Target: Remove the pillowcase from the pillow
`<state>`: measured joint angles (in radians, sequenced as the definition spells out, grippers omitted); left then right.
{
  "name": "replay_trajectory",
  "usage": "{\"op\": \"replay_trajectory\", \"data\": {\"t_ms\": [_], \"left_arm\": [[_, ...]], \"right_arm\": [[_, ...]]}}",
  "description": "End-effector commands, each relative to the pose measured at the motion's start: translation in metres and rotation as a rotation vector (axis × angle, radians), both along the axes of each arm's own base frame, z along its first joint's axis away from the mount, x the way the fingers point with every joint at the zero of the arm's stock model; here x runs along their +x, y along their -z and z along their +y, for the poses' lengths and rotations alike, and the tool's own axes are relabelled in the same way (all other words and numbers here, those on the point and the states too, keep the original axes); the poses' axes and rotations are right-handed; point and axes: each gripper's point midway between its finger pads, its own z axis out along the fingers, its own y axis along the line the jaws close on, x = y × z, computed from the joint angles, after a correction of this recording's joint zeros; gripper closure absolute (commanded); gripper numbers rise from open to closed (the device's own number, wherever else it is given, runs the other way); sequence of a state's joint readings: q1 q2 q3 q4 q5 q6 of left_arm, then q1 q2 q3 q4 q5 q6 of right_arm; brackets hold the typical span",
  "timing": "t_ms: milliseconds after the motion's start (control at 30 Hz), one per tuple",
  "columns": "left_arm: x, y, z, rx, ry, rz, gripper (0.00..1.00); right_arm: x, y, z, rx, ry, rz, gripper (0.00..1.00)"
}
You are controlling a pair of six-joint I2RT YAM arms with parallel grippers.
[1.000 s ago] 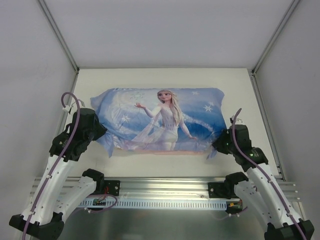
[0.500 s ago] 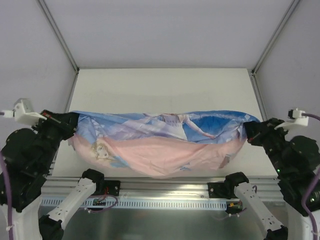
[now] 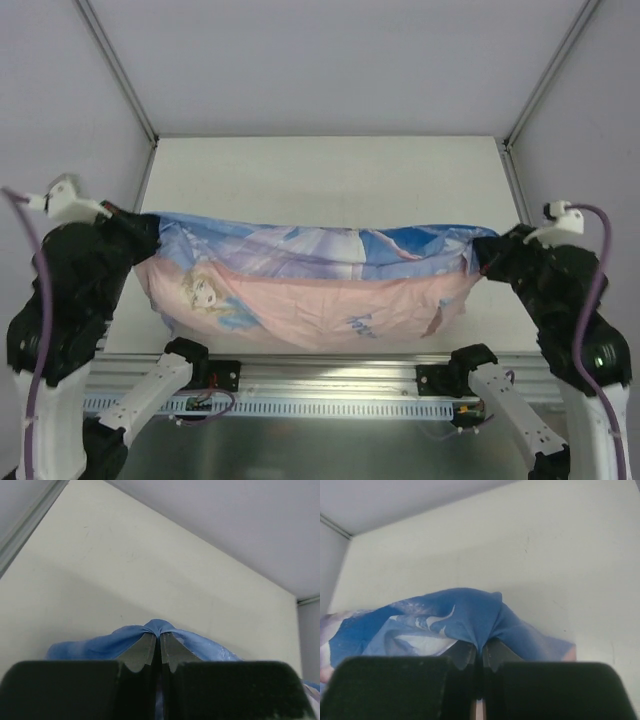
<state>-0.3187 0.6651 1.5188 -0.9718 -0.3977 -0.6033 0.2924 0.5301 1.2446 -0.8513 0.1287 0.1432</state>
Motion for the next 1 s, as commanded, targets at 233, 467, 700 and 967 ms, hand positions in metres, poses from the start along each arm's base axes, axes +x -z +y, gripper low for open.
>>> {"op": "replay_trajectory", "data": {"t_ms": [233,467,700,967], "left_arm": [[0.205,0.039,-0.031,0.115,0.154,0.361,0.01],[0.18,0.069,-0.013,0.126,0.059,0.456,0.01],[0.142,0.093,-0.014,0.118,0.078,0.459,0.01],[0.121,0.107,-0.044,0.113,0.229,0.428,0.05]], "right_arm": [[0.17,0.059,0.024,-0.187,0.037,0.383,0.09],[0.141,0.049,0.009,-0.167,0.086,0.232,0.04],[0.138,0.075,0.016,-0.125,0.067,0.274,0.04],[0.117,0.139,0.035,-0.017,-0.001,0.364,0.02]]}}
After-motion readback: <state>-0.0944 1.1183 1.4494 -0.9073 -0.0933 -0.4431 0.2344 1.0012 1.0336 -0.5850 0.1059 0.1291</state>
